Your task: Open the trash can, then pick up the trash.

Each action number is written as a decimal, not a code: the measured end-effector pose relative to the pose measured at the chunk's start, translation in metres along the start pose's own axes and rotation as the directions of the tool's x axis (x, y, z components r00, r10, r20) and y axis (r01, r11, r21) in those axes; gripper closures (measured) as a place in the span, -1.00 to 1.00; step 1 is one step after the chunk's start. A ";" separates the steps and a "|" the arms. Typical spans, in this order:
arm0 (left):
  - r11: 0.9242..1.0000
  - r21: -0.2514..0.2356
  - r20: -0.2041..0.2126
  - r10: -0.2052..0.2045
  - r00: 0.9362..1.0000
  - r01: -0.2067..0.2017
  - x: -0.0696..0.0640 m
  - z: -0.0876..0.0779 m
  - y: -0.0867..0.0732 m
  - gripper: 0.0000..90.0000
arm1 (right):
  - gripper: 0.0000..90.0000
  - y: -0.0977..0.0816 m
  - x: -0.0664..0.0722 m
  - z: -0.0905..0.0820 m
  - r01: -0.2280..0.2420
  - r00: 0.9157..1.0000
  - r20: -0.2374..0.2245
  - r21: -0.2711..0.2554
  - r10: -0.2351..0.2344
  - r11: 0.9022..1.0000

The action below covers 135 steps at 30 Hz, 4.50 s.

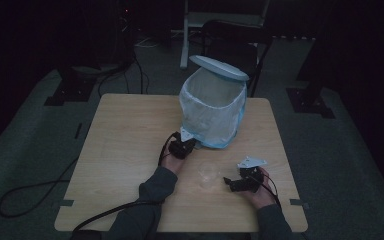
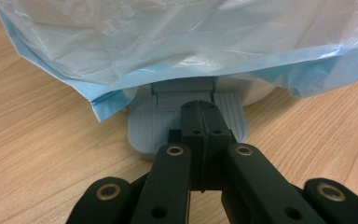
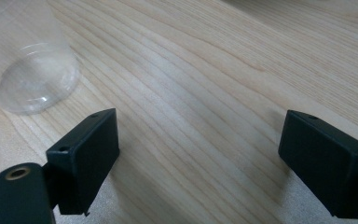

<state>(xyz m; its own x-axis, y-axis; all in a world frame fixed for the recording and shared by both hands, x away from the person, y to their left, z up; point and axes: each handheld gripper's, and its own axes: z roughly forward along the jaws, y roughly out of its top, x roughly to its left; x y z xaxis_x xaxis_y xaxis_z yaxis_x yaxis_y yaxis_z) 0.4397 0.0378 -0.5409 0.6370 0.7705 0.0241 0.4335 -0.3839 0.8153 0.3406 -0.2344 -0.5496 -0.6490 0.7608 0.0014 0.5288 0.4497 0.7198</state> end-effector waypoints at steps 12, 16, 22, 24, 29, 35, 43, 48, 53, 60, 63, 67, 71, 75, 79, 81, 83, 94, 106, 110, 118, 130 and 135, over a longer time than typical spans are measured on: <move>1.000 0.005 0.012 -0.021 1.000 0.021 0.002 0.001 0.000 1.00 | -0.74 0.000 0.000 0.000 0.003 1.000 -0.001 0.000 -0.003 1.000; 1.000 0.013 0.016 -0.025 1.000 0.025 0.003 0.001 0.001 1.00 | -0.74 0.000 0.000 0.000 0.002 1.000 -0.001 0.000 -0.002 1.000; 0.999 0.024 0.015 -0.027 1.000 0.026 0.003 0.002 0.001 1.00 | -0.74 0.000 0.000 0.000 0.002 1.000 -0.001 0.000 -0.002 1.000; 0.999 0.025 0.016 -0.029 0.999 0.029 0.003 0.003 0.001 1.00 | -0.74 0.000 0.000 0.000 0.002 1.000 -0.001 0.000 -0.002 1.000; 0.999 0.028 0.015 -0.026 1.000 0.026 0.003 0.003 0.001 1.00 | -0.69 0.000 0.000 0.000 -0.002 1.000 0.002 -0.006 0.002 1.000; 0.999 0.031 0.014 -0.028 1.000 0.028 0.003 0.003 0.001 1.00 | -0.16 0.001 0.000 -0.007 -0.014 1.000 0.017 0.006 0.014 1.000; 0.999 0.032 0.023 -0.041 0.999 0.040 0.005 0.003 0.001 1.00 | 0.24 0.006 -0.001 -0.019 -0.052 0.997 -0.050 -0.013 0.052 0.999; 0.999 0.030 0.024 -0.044 0.999 0.044 0.005 0.003 0.001 1.00 | 0.19 0.011 0.002 -0.027 -0.046 0.995 -0.086 -0.042 0.043 0.998; 0.999 0.029 0.019 -0.040 0.999 0.039 0.004 0.003 0.001 1.00 | 0.19 0.021 0.005 -0.039 -0.065 0.993 -0.100 -0.101 0.055 0.993; 0.999 0.029 0.017 -0.038 0.999 0.038 0.004 0.003 0.001 1.00 | 0.36 0.036 0.007 -0.056 -0.068 0.985 -0.166 -0.181 0.038 0.981; 0.999 0.029 0.015 -0.037 0.999 0.036 0.003 0.003 0.001 1.00 | 0.43 0.044 0.007 -0.059 -0.070 0.978 -0.205 -0.198 0.029 0.978; 0.999 0.028 0.015 -0.038 0.999 0.037 0.003 0.003 0.001 1.00 | 0.45 0.050 0.008 -0.061 -0.060 0.977 -0.214 -0.209 0.015 0.976; 0.999 0.028 0.015 -0.037 0.999 0.036 0.003 0.003 0.001 1.00 | 0.44 0.059 0.015 -0.061 -0.041 0.974 -0.227 -0.211 -0.008 0.977; 0.999 0.028 0.014 -0.038 0.999 0.037 0.003 0.003 0.001 1.00 | 0.43 0.065 0.020 -0.059 -0.032 0.970 -0.242 -0.213 -0.021 0.977; 0.999 0.028 0.015 -0.037 0.999 0.037 0.003 0.003 0.001 1.00 | 0.42 0.070 0.024 -0.055 -0.013 0.968 -0.247 -0.201 -0.038 0.979; 0.999 0.028 0.015 -0.038 0.999 0.037 0.003 0.003 0.001 1.00 | 0.41 0.070 0.025 -0.054 -0.011 0.967 -0.251 -0.195 -0.039 0.981; 0.999 0.028 0.014 -0.037 0.999 0.037 0.003 0.003 0.001 1.00 | 0.41 0.069 0.025 -0.050 -0.003 0.967 -0.252 -0.177 -0.043 0.984; 0.999 0.027 0.014 -0.037 0.999 0.037 0.003 0.003 0.001 1.00 | 0.56 0.052 0.023 -0.043 0.012 0.959 -0.282 -0.100 -0.040 0.995; 0.999 0.027 0.012 -0.035 0.999 0.034 0.003 0.003 0.001 1.00 | 0.86 0.041 0.023 -0.042 0.060 0.953 -0.295 -0.051 -0.072 0.997; 0.999 0.027 0.011 -0.033 0.999 0.032 0.002 0.003 0.001 1.00 | 0.85 0.041 0.022 -0.043 0.067 0.955 -0.286 -0.051 -0.079 0.996; 0.999 0.028 0.009 -0.029 1.000 0.029 0.002 0.003 0.001 1.00 | 0.81 0.036 0.017 -0.047 0.071 0.965 -0.248 -0.044 -0.080 0.996; 0.999 0.029 0.006 -0.025 1.000 0.025 0.002 0.003 0.001 1.00 | 0.90 0.029 0.012 -0.051 0.074 0.973 -0.215 -0.048 -0.083 0.996; 0.999 0.029 0.006 -0.026 1.000 0.026 0.002 0.003 0.001 1.00 | 0.91 0.029 0.011 -0.050 0.070 0.980 -0.184 -0.052 -0.078 0.996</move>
<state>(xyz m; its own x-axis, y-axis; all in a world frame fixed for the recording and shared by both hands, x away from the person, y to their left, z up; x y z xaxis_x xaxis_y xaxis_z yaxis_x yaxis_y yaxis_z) 0.4433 0.0374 -0.5416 0.6296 0.7770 -0.0004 0.4679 -0.3787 0.7986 0.3212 -0.2364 -0.4936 -0.7781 0.6238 0.0730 0.4530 0.4769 0.7532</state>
